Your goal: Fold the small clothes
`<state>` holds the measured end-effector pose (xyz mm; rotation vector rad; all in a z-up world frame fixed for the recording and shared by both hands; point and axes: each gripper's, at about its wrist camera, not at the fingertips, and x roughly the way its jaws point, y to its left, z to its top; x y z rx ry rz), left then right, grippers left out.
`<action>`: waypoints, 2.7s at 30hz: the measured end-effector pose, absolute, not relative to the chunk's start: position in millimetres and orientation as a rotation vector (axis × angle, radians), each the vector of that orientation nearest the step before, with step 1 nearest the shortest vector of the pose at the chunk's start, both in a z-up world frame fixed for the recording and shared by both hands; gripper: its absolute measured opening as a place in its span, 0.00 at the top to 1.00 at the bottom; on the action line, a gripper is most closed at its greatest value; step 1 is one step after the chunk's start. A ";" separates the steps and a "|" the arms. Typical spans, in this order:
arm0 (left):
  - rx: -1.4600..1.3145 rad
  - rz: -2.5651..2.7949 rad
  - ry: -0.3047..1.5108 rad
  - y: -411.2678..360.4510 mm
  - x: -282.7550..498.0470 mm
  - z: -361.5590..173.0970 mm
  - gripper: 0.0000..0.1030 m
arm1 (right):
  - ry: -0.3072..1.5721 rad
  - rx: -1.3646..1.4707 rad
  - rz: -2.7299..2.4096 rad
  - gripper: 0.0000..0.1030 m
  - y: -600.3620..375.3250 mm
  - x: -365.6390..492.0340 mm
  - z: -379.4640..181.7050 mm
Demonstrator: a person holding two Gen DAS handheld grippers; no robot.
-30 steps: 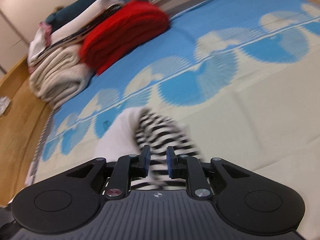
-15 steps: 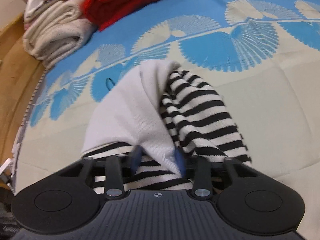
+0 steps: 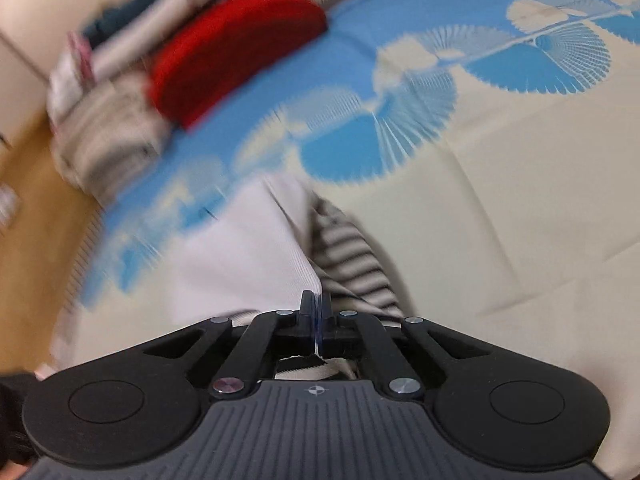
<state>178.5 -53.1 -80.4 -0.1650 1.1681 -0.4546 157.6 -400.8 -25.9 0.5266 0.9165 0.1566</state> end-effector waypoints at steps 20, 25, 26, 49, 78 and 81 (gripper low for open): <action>0.011 -0.544 1.250 -65.0 180.3 -92.9 0.20 | 1.079 0.314 0.038 1.00 -373.1 149.1 -55.7; -0.066 -0.509 1.230 -57.4 188.0 -83.1 0.20 | 1.089 0.271 0.094 0.97 -358.7 157.6 -53.7; -0.055 -0.499 1.231 -57.1 189.7 -84.6 0.20 | 1.042 0.338 0.115 0.95 -363.5 158.8 -44.9; -0.064 -0.531 1.257 -56.6 185.8 -89.2 0.16 | 0.880 0.611 -0.076 0.97 -386.9 240.2 -62.3; -0.169 -0.502 1.261 -40.2 194.3 -80.6 0.16 | 0.950 0.485 0.272 0.97 -406.2 123.8 -30.7; -0.108 -0.499 1.294 -47.4 194.8 -87.3 0.16 | 1.108 0.379 0.237 0.97 -394.5 129.4 -60.1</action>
